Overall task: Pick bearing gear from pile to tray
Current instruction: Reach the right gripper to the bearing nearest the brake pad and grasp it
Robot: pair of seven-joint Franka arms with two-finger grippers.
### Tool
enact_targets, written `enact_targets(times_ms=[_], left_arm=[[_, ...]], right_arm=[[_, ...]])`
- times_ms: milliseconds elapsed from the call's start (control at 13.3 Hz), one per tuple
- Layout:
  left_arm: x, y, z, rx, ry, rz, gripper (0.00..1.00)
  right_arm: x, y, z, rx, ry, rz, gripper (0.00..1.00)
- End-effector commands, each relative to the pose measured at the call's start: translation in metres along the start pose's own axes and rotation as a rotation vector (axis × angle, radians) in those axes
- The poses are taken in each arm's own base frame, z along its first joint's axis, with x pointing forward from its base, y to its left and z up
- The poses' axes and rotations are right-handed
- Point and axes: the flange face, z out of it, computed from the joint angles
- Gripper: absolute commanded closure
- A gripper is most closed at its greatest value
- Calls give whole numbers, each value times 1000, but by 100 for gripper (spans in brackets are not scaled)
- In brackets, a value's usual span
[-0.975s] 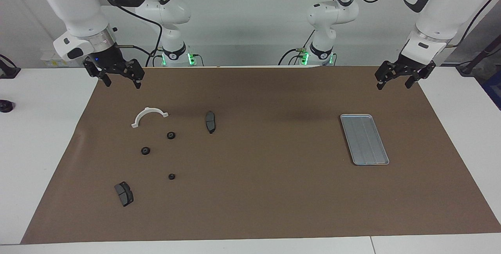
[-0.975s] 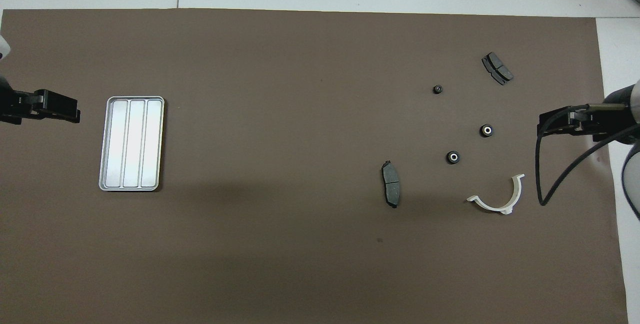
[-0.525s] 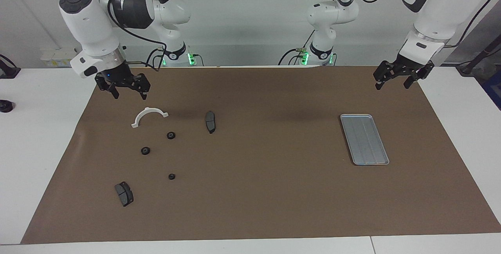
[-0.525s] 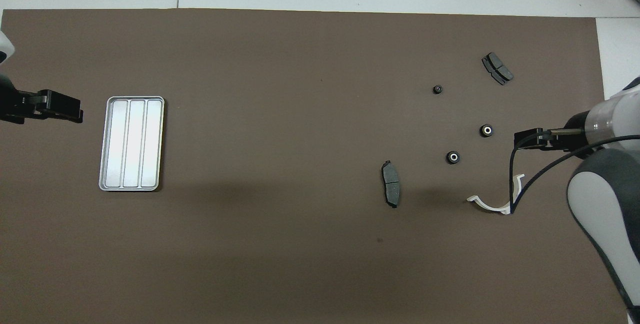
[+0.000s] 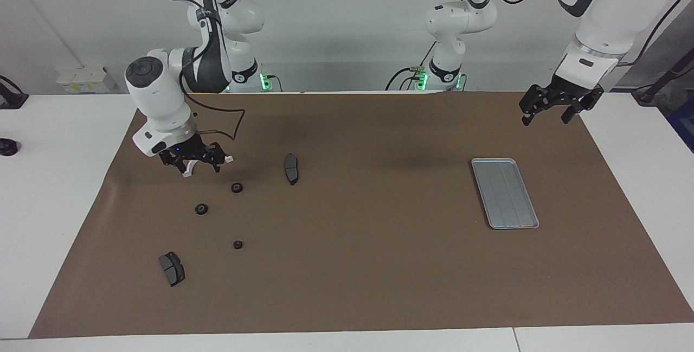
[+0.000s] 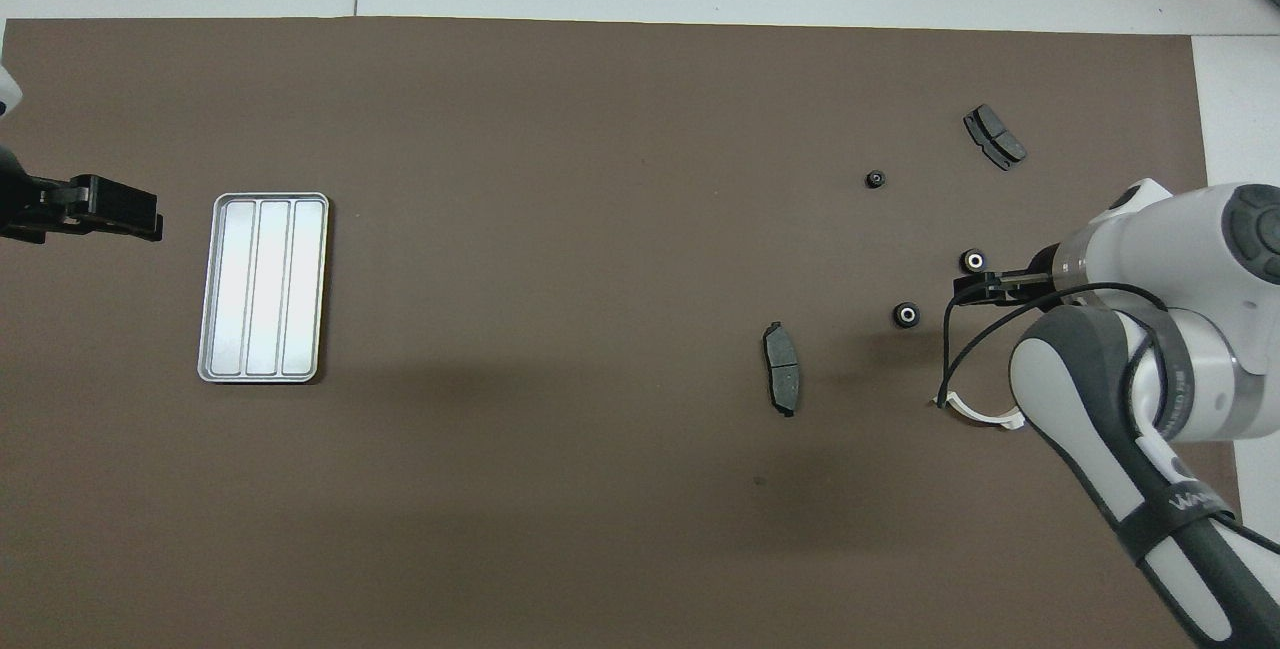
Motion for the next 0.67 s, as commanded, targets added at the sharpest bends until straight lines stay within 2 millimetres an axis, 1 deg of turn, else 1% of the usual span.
enact_targets(times_ms=[0, 75, 150, 300, 450, 600], left_arm=[[-8, -2, -4, -19, 13, -11, 0], [-8, 0, -4, -30, 10, -12, 0], [-8, 0, -3, -38, 5, -15, 0], [-10, 4, -4, -36, -4, -9, 0], [-12, 7, -2, -36, -14, -3, 0], [-15, 8, -2, -36, -27, -2, 0]], right_arm=[[0, -16, 33, 11, 22, -48, 0], [-1, -22, 43, 12, 18, -57, 0], [-2, -39, 51, 13, 15, -82, 0], [-7, -50, 65, 15, 20, -103, 0], [-13, -61, 72, 16, 20, -119, 0], [-17, -60, 77, 16, 17, -116, 10]])
